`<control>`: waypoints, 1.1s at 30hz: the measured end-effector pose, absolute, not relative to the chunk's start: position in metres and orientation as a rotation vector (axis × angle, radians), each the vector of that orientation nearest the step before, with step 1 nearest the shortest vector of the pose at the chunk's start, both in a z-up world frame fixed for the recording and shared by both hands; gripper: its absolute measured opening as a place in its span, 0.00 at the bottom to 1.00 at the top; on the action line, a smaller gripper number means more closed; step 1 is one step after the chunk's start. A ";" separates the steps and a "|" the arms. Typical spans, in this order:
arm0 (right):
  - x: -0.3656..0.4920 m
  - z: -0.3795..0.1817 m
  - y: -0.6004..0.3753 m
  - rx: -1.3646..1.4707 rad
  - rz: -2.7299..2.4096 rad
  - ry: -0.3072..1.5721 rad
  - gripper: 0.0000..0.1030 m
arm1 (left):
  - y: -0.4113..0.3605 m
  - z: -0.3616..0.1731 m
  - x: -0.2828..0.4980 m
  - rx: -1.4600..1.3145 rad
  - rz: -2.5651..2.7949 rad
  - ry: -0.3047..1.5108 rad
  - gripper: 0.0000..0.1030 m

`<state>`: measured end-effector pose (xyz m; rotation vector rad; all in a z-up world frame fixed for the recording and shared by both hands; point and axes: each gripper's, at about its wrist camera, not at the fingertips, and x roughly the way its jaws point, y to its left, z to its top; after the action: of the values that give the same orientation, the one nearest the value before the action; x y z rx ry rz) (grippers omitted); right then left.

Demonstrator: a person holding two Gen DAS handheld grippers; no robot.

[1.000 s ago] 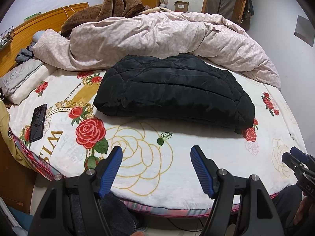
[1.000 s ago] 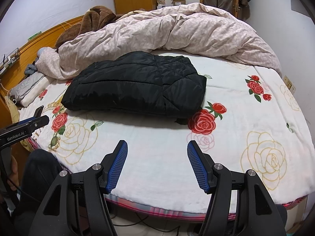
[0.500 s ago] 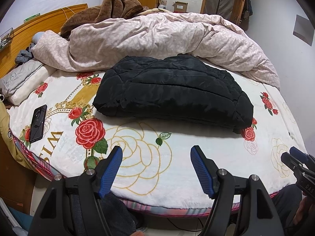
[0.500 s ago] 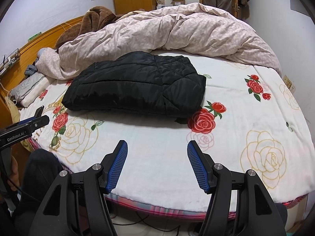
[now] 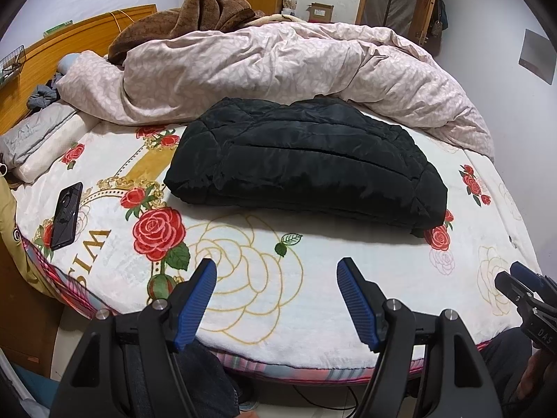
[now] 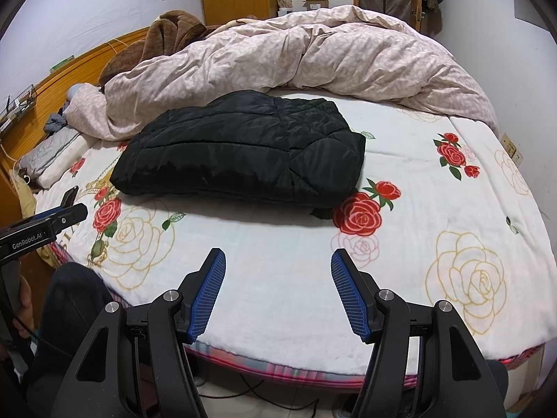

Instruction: Fold large clothes

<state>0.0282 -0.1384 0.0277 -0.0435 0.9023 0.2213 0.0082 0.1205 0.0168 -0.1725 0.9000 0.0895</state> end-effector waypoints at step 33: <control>0.027 0.026 -0.139 -0.044 0.222 0.904 0.62 | 0.118 0.017 0.007 -0.174 0.117 0.898 0.71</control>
<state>0.0275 -0.1390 0.0263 -0.0440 0.9037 0.2223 0.0074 0.1181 0.0167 -0.1735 0.8980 0.1175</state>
